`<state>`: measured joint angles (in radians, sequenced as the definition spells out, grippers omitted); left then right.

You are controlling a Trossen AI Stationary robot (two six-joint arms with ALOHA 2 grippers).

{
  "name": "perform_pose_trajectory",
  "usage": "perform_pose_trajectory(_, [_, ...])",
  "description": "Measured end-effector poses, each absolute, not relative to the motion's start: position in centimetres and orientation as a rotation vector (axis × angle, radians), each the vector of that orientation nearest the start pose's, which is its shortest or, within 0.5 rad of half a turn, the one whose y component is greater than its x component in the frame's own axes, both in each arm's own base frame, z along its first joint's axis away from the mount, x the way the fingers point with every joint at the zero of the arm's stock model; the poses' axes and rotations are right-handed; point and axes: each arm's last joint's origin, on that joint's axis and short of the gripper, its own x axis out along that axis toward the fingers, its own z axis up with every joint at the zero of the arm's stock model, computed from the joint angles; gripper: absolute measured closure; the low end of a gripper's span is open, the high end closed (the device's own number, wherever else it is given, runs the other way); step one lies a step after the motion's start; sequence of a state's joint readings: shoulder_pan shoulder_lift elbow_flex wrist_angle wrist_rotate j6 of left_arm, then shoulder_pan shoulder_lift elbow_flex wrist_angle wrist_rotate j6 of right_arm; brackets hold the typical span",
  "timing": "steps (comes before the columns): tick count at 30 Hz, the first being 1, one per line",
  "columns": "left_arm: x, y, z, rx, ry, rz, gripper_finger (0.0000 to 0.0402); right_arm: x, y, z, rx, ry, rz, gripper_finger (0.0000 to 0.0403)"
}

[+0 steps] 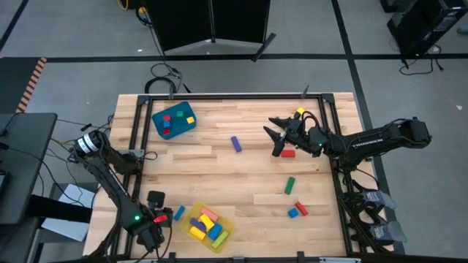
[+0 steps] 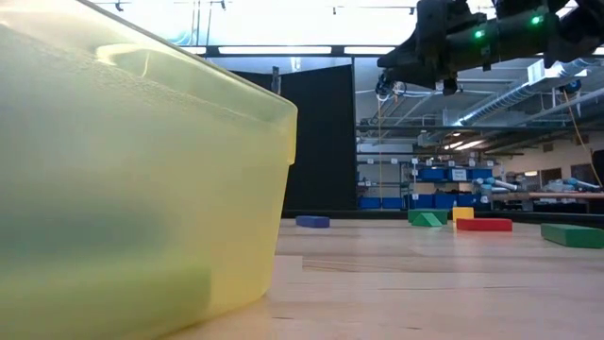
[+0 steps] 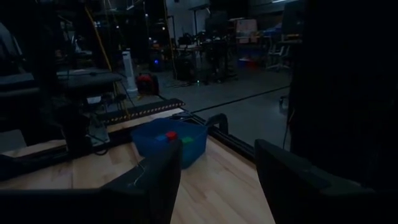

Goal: Sort blocks by size
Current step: Put the small red block into the blue bin

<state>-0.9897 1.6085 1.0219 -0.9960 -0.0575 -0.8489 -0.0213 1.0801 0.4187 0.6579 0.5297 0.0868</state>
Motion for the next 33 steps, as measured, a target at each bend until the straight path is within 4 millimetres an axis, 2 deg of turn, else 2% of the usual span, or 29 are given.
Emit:
perform_pose_trajectory(4, [14.9, -22.1, 18.5, 0.174, 1.493, -0.079, 0.0029, 21.8, -1.9, 23.3, 0.083, -0.02, -0.549, 0.019])
perform_pose_trajectory(9, [15.1, -22.3, 17.9, 0.171, 1.476, -0.099, 0.003, 21.8, -1.9, 23.3, 0.081, -0.021, -0.549, 0.019])
perform_pose_trajectory(28, [14.7, -21.9, 15.1, 0.105, 1.458, -0.157, 0.0094, 21.8, -1.9, 23.4, 0.082, -0.026, -0.548, 0.019])
perform_pose_trajectory(33, [14.6, -21.8, 15.0, 0.108, 1.469, -0.155, 0.0126, 21.8, -1.9, 23.4, 0.082, -0.026, -0.548, 0.019])
